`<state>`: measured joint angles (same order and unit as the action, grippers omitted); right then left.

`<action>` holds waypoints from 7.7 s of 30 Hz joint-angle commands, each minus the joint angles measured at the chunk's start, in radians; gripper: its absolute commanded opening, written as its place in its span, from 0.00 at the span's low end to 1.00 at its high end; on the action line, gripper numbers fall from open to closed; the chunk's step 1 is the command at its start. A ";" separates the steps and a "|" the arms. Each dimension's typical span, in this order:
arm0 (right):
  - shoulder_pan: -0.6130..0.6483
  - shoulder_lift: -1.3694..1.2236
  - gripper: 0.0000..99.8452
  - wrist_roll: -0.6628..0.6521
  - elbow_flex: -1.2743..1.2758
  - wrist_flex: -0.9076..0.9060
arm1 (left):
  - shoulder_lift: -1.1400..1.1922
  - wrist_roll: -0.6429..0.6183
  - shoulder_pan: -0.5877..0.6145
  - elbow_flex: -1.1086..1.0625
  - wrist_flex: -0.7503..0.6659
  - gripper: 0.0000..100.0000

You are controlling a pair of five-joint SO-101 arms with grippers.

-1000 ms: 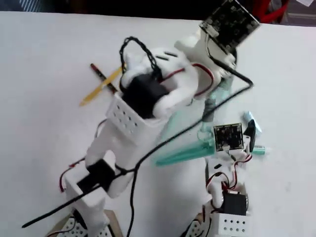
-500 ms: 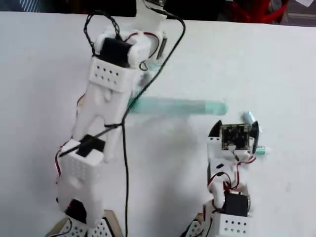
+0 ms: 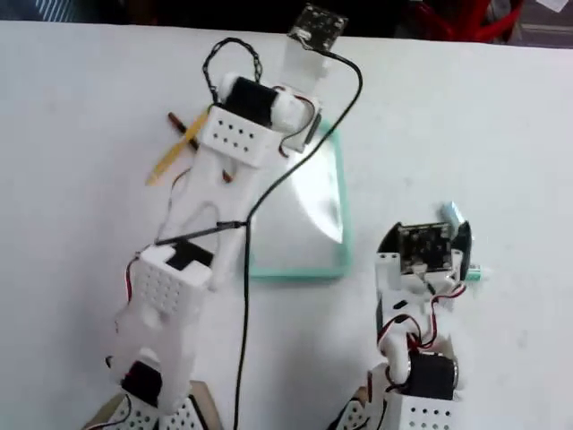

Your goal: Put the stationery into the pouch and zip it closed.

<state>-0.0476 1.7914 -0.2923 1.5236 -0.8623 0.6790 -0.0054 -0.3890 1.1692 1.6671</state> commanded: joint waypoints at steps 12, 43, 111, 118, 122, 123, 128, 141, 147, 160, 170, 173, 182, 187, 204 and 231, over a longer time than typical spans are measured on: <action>0.090 0.008 0.34 -0.037 -0.092 -0.082 | -0.562 0.157 -0.265 0.184 0.123 0.02; -0.077 0.008 0.34 0.110 -0.180 -0.099 | -1.139 0.336 -0.860 -0.473 0.120 0.02; 0.033 0.008 0.34 -0.068 0.166 0.182 | -0.102 -0.684 0.321 -0.982 -0.292 0.37; 0.033 0.008 0.34 -0.068 0.166 0.183 | -0.065 -0.641 0.232 -0.984 -0.301 0.37; 0.033 0.008 0.34 -0.068 0.166 0.182 | 0.008 -0.643 0.231 -0.901 -0.298 0.36; 0.033 0.008 0.34 -0.068 0.166 0.182 | 0.030 -0.641 0.226 -0.870 -0.290 0.34; 0.033 0.008 0.34 -0.068 0.166 0.182 | 0.168 -0.635 0.225 -0.667 -0.167 0.16; 0.030 0.008 0.34 -0.068 0.166 0.182 | 0.469 -0.483 0.213 -0.143 0.124 0.02; 0.030 0.008 0.34 -0.068 0.166 0.185 | 0.302 -0.459 0.206 -0.163 0.127 0.02; 0.028 0.008 0.34 -0.068 0.166 0.186 | -0.403 -0.138 0.065 -0.307 0.124 0.02; 0.027 0.008 0.34 -0.068 0.166 0.185 | -0.553 -0.140 0.177 -0.440 0.124 0.11; 0.027 0.008 0.34 -0.068 0.166 0.185 | -0.550 -0.370 0.243 -0.704 0.115 0.28; 0.028 0.008 0.34 -0.068 0.166 0.183 | -0.550 -0.370 0.254 -1.258 -0.318 0.41; 0.033 0.008 0.34 -0.068 0.166 0.182 | -0.549 -0.508 0.242 -1.370 -0.459 0.41; 0.035 0.008 0.34 -0.068 0.166 0.180 | -0.067 -0.520 0.143 -0.980 -0.364 0.41; 0.028 0.008 0.34 -0.068 0.166 0.180 | 0.114 -0.124 0.048 -0.361 0.124 0.02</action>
<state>-0.0199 1.7914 -0.3521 1.6817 -0.6935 0.8938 -0.2294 -0.3076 0.8224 1.7622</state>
